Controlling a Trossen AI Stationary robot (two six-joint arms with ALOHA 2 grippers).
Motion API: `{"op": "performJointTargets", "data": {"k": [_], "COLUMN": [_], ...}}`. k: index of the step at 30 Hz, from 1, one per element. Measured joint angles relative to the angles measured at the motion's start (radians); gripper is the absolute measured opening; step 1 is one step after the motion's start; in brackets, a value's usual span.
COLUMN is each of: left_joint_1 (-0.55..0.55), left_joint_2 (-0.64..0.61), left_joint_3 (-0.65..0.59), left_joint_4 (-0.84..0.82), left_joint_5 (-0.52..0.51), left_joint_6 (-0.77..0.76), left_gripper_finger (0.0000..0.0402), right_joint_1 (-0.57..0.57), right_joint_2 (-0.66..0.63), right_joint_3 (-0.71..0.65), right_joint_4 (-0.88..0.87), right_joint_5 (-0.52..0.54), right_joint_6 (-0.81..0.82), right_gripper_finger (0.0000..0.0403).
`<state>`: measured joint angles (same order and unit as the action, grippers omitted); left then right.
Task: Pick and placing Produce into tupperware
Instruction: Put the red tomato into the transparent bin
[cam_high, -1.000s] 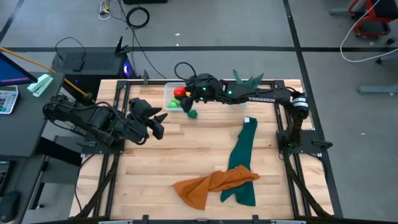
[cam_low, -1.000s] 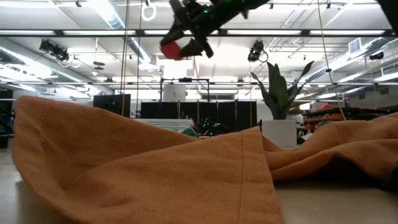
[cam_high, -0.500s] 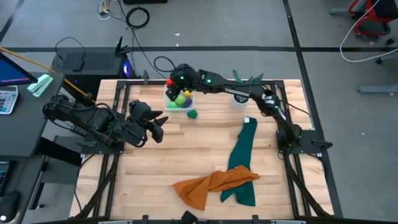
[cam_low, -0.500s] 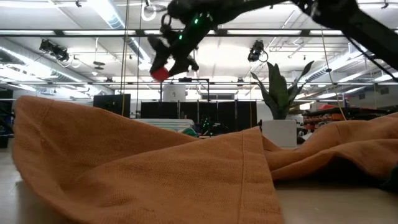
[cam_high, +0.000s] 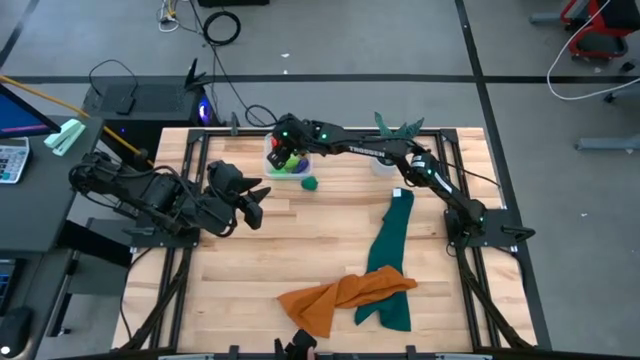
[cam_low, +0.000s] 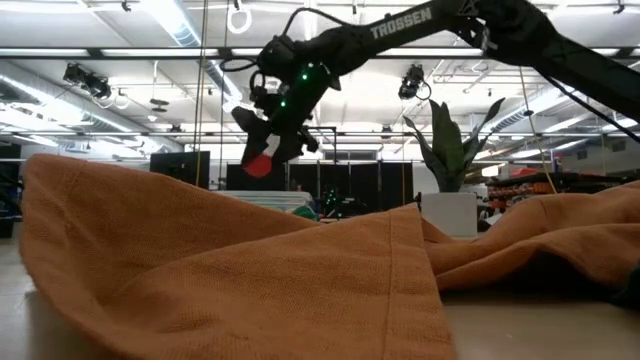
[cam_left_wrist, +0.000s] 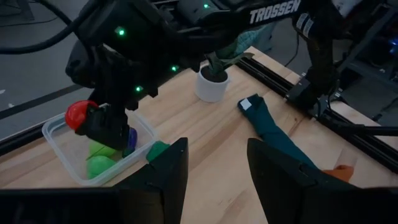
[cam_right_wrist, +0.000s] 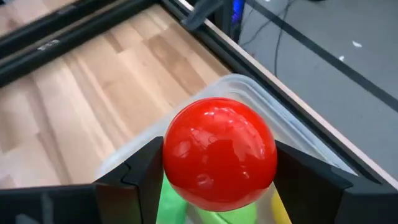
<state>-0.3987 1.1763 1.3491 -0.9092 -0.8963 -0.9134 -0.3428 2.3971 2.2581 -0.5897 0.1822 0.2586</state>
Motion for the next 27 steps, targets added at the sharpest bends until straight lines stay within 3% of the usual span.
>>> {"op": "performJointTargets", "data": {"k": [11,27], "left_joint_1": [0.0,0.0], "left_joint_2": [0.0,0.0], "left_joint_3": [0.0,0.0], "left_joint_4": [0.008,0.008], "left_joint_5": [0.0,0.0], "left_joint_6": [0.0,0.002], "left_gripper_finger": [0.0172,0.0172], "right_joint_1": [-0.044,-0.048], "right_joint_2": [0.03,0.03], "right_joint_3": [-0.003,-0.006], "right_joint_4": [0.063,0.05], "right_joint_5": [-0.03,-0.083], "right_joint_6": [0.103,-0.032], "right_gripper_finger": [0.022,0.022]}}
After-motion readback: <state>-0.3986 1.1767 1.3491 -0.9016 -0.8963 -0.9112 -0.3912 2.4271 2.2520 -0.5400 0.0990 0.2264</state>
